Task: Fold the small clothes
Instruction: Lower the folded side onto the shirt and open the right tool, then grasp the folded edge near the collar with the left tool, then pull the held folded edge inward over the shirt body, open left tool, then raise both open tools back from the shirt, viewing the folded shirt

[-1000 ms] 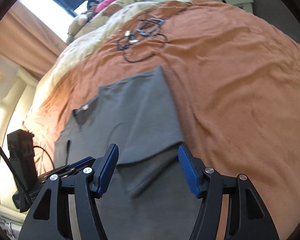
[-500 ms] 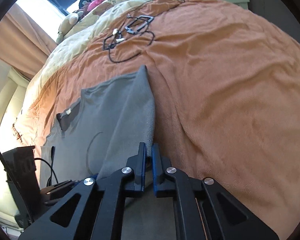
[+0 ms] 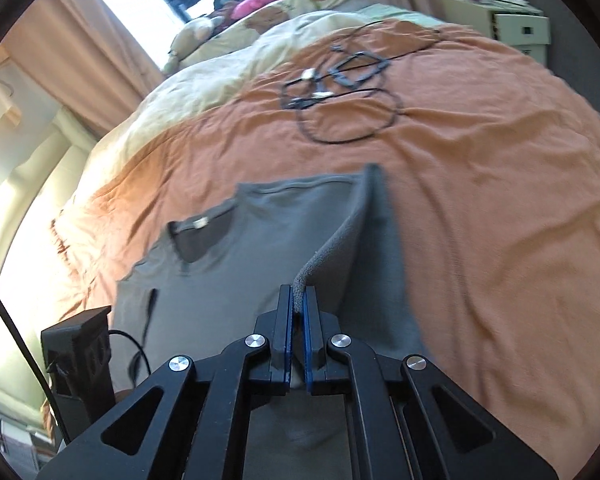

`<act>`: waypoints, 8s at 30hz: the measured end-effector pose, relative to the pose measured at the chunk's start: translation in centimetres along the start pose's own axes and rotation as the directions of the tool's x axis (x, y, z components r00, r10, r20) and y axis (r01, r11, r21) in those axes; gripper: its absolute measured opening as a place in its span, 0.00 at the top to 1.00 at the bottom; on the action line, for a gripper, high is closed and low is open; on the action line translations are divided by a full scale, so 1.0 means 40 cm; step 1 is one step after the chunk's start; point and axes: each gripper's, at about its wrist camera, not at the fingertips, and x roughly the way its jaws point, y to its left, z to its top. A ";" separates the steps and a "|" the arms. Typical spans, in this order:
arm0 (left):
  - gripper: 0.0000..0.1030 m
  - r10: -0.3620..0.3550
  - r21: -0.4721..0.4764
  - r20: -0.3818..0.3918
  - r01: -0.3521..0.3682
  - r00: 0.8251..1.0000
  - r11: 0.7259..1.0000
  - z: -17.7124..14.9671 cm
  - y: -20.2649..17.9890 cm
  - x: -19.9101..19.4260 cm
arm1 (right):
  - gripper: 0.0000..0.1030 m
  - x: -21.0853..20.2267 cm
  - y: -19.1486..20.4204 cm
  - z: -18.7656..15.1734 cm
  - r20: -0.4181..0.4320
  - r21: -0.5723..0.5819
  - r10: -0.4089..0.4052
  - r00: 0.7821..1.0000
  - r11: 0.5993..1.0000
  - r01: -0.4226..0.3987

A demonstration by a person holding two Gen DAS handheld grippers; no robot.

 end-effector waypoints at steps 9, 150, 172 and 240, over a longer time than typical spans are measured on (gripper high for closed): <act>0.48 0.067 -0.042 0.051 -0.065 0.996 0.997 0.025 0.085 -0.043 | 0.35 0.049 -0.025 0.023 -0.001 0.004 0.054 0.999 0.999 -0.054; 0.55 0.315 0.133 -0.019 -0.310 0.949 0.942 0.017 -0.064 0.098 | 0.67 0.061 -0.122 -0.097 -0.184 -0.243 -0.292 0.938 0.939 0.245; 0.54 0.291 0.188 -0.002 -0.285 0.957 0.940 -0.149 -0.148 -0.122 | 0.36 -0.268 -0.036 -0.286 -0.078 -0.105 -0.301 0.950 0.950 0.293; 0.00 0.422 -0.154 0.437 -0.396 0.794 0.905 -1.179 0.145 -0.949 | 0.00 -0.923 0.202 -1.047 0.272 -0.191 -0.250 0.929 0.932 0.307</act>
